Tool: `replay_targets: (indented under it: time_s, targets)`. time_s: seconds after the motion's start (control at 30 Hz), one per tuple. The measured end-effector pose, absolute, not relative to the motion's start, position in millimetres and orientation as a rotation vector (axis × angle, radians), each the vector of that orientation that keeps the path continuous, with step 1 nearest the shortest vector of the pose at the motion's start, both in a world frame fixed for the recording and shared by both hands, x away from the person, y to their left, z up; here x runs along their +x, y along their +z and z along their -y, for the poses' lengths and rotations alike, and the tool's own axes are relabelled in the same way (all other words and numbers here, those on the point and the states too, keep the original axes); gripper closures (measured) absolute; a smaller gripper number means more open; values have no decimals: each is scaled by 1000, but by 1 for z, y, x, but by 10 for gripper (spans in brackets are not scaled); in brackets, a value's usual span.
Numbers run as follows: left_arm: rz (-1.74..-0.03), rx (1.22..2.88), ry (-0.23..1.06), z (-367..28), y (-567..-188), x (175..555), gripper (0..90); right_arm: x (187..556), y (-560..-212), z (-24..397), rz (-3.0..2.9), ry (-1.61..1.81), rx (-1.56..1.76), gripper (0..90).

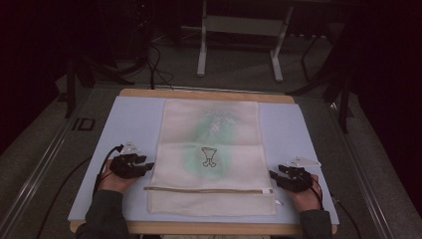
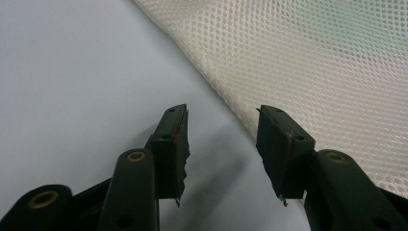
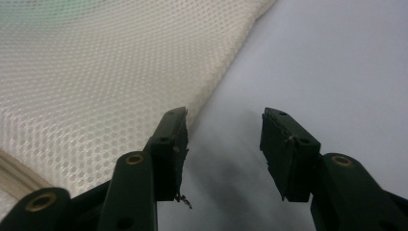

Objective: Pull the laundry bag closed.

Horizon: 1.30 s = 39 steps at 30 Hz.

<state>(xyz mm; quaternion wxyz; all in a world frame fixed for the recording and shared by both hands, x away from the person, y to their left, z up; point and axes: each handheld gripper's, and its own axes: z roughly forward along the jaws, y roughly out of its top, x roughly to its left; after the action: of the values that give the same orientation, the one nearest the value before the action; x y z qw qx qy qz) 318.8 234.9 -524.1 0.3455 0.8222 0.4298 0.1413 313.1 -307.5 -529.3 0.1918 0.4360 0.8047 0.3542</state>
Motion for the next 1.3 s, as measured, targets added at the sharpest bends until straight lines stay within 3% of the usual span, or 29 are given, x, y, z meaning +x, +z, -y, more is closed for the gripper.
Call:
replay_targets:
  time_s: [0.47,0.73,1.1,1.3]
  targets:
    - [-1083,2156,329,-233,-523,319,578,312,-527,302,-2288,983,1184,510]
    - [-1050,2167,305,-232,-522,318,662,310,-525,299,-2301,981,1170,509]
    - [-994,2175,283,-230,-519,316,874,308,-523,288,-2341,970,1106,506]
    - [-972,2177,256,-229,-519,316,897,307,-522,284,-2351,977,1093,514]
